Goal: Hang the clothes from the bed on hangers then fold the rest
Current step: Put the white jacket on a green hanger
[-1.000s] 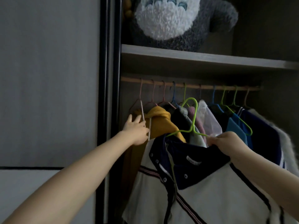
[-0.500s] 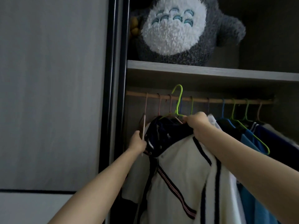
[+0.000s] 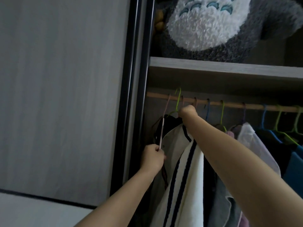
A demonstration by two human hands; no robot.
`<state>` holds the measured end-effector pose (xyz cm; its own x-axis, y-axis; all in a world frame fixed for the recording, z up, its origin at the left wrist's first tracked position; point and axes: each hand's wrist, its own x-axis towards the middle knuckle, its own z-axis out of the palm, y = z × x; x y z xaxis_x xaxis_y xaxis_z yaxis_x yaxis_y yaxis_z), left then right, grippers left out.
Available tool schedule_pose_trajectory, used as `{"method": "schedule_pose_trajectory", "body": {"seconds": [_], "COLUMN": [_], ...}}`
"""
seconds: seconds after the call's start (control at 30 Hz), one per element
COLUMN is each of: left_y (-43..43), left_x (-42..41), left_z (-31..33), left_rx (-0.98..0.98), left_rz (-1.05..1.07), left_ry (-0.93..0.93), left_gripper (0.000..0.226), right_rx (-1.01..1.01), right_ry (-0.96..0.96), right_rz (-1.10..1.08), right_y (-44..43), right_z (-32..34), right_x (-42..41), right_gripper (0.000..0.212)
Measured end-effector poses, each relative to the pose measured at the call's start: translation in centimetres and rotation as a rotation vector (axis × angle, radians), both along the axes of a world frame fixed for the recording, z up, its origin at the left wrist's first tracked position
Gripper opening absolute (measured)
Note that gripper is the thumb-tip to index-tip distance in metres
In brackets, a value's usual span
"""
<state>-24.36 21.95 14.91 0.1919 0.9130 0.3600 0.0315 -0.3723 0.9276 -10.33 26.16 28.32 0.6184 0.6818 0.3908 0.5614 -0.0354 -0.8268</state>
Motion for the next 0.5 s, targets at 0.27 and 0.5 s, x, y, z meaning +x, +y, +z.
{"method": "schedule_pose_trajectory", "body": {"seconds": [0.27, 0.5], "left_y": [-0.3, -1.1], "left_x": [-0.3, -0.4], "left_z": [-0.6, -1.0], "left_rx": [0.072, 0.081], "left_rz": [-0.005, -0.017], "left_ry": [0.034, 0.036], "left_gripper": [0.023, 0.025], "right_rx": [-0.165, -0.095], "right_ry": [-0.172, -0.685], "right_rz": [0.006, -0.016], "right_y": [1.9, 0.2], "right_z": [-2.4, -2.4], "right_x": [0.3, -2.8], "right_gripper": [0.011, 0.022]}}
